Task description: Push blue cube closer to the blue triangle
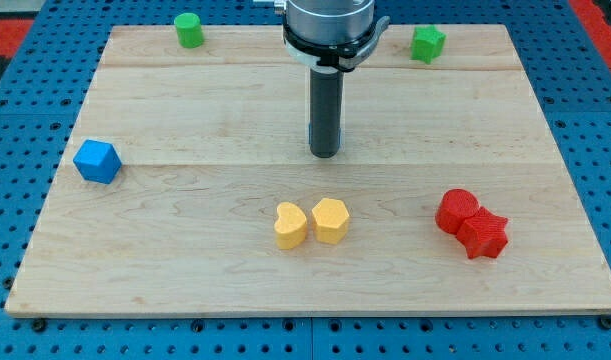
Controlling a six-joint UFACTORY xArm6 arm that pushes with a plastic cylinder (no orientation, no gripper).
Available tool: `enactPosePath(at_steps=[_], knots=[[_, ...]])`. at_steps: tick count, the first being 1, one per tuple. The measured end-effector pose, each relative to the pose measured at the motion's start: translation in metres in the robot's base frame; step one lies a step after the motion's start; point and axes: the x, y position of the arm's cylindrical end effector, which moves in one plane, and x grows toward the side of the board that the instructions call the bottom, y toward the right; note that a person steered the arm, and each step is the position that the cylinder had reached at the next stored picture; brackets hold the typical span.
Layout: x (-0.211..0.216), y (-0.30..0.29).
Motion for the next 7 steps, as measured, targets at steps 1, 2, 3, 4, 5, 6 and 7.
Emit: enactPosePath(at_steps=[1,2,3,4,5,6,7], knots=[[0.057,-0.076],[0.081,-0.194],[0.069,-0.269],[0.037,-0.297],[-0.007,-0.241],[-0.049,-0.144],[-0.062,-0.110]])
